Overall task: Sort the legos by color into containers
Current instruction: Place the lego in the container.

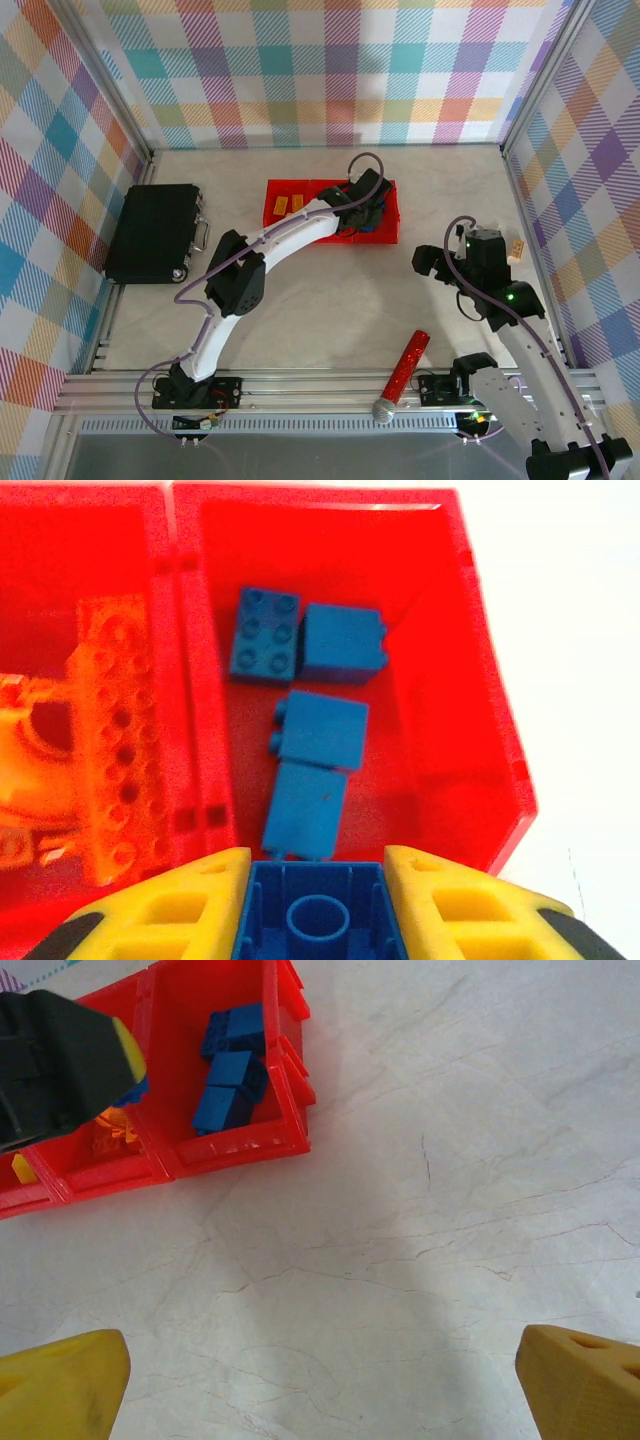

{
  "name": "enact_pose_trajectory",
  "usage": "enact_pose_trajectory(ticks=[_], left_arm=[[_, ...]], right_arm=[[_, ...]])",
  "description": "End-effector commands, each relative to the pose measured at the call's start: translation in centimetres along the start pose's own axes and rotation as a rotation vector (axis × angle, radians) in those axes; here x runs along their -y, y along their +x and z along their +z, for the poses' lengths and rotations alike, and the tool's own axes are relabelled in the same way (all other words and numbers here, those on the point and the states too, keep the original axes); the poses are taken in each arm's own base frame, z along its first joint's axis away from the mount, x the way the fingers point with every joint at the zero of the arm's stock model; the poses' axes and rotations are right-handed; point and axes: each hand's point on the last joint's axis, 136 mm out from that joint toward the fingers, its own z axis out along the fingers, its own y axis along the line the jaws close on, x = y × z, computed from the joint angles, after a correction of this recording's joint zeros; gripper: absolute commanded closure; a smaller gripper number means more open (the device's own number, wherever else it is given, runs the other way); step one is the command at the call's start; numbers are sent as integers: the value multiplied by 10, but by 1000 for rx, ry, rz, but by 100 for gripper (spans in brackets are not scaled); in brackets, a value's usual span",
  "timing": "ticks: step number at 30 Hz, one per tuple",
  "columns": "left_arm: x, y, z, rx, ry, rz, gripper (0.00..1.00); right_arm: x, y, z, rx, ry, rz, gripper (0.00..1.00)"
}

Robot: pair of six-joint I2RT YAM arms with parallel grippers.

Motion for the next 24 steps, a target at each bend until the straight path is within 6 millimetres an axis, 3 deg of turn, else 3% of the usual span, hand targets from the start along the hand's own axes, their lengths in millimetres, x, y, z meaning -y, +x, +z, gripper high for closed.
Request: enact_pose_trajectory(ticks=[1, 10, 13, 15, 18, 24], left_arm=[[13, -33, 5, 104, 44, 47, 80], [23, -51, 39, 167, 108, 82, 73], [20, -55, 47, 183, 92, 80, 55], [15, -59, 52, 186, 87, 59, 50], [12, -66, 55, 187, 103, 42, 35], [15, -87, 28, 240, 129, 67, 17]], right_arm=[[2, 1, -2, 3, 7, 27, 1], [-10, 20, -2, -78, -78, 66, 1], [-10, 22, -3, -95, -76, 58, 1], [-11, 24, -3, -103, -83, 53, 1], [-11, 26, -3, -106, -85, 53, 1], [-9, 25, -1, -105, -73, 43, 1]])
